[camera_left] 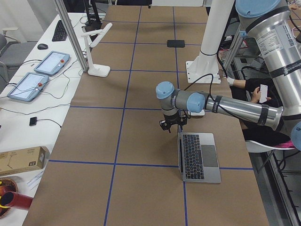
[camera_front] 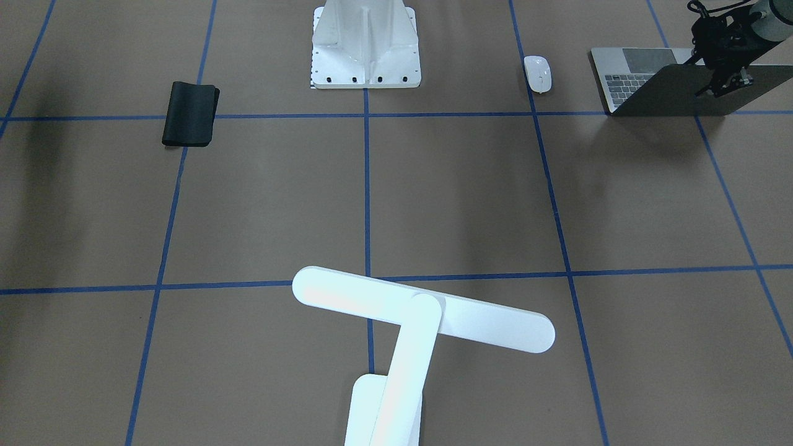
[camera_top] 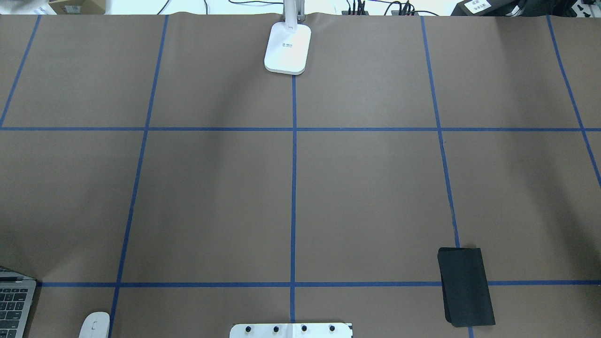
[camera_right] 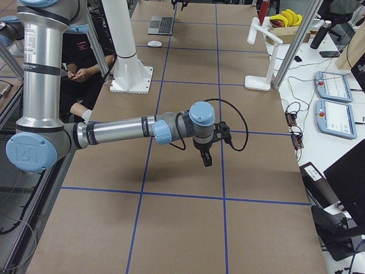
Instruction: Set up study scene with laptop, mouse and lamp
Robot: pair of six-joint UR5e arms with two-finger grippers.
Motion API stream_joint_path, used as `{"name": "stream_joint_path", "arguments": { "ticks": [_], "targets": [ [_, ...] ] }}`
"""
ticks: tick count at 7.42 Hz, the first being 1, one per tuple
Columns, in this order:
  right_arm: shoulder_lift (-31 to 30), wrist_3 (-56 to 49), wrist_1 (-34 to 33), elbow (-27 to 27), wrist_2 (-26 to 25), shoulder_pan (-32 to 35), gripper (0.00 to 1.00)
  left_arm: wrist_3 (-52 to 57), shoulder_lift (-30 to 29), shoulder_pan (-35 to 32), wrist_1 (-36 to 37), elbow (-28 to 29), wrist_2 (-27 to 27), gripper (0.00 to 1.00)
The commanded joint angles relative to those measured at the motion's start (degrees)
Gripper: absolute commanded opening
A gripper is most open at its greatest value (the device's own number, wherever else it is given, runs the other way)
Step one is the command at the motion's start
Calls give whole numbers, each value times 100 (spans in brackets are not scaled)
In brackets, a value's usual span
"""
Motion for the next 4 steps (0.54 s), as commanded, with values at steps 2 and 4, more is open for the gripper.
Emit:
{"name": "stream_joint_path", "arguments": {
  "ticks": [2,4],
  "targets": [
    [12,0,0,0,-15,-7,100,394,148,-192,-10,0,-6,52],
    [29,9,0,-9,-15,-7,100,430,148,-193,-10,-17,-6,29]
  ]
}}
